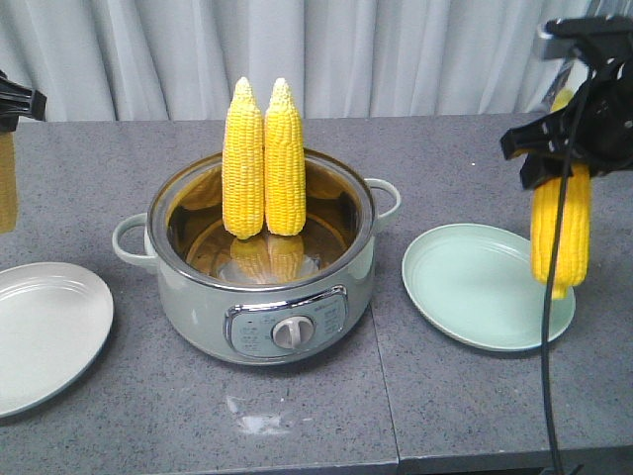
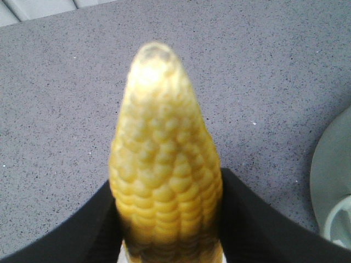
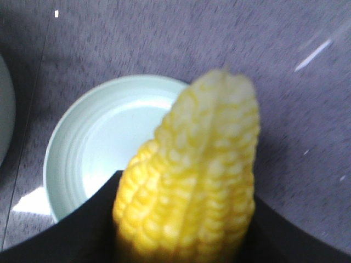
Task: Distribute corn equally
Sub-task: 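Lower the corn cob onto the green plate and open the right gripper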
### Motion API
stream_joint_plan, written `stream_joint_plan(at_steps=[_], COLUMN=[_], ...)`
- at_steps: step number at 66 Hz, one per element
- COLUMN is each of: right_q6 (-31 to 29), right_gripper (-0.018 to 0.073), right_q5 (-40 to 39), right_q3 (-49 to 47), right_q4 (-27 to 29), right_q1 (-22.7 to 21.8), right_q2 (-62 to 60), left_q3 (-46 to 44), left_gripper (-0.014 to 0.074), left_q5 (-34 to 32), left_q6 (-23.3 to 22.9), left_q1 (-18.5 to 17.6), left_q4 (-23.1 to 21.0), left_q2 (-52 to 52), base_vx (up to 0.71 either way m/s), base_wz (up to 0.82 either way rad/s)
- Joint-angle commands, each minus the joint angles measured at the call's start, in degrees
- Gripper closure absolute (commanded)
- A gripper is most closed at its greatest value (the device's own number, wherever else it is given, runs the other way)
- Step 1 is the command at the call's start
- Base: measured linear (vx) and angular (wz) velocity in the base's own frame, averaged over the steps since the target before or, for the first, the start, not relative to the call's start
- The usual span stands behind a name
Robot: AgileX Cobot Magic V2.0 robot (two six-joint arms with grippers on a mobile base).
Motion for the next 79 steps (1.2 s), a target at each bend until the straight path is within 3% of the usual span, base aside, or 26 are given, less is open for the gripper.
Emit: stream_joint_plan(at_steps=[1,15,36,79], right_q6=[0.1,0.0,1.8,1.4], right_gripper=[0.0386,0.0386,0.0374,0.0331], right_q5=[0.9,3.2,5.2,5.3], right_q3=[-1.7,-2.4,-13.8,-5.4], right_q4=[1.1,3.5,7.3,5.4], right_q1=[-0.3,-0.3,-0.2,-0.2], right_q2=[0.5,5.8,10.2,10.2], left_q3=[-1.9,-1.9,-1.9,-1.9], left_gripper=[0.0397,0.0397,0.0397,0.0397], left_q5=[-2.9,-2.9,-2.9,-2.9], left_q6=[-0.7,-0.7,-0.7,-0.7], left_q1=[0.2,0.2,0.2,0.2], left_q4=[0.2,0.2,0.2,0.2], left_q2=[-2.5,-2.5,-2.5,-2.5], base_vx=[0.0,0.0,0.0,0.0], base_wz=[0.0,0.0,0.0,0.0])
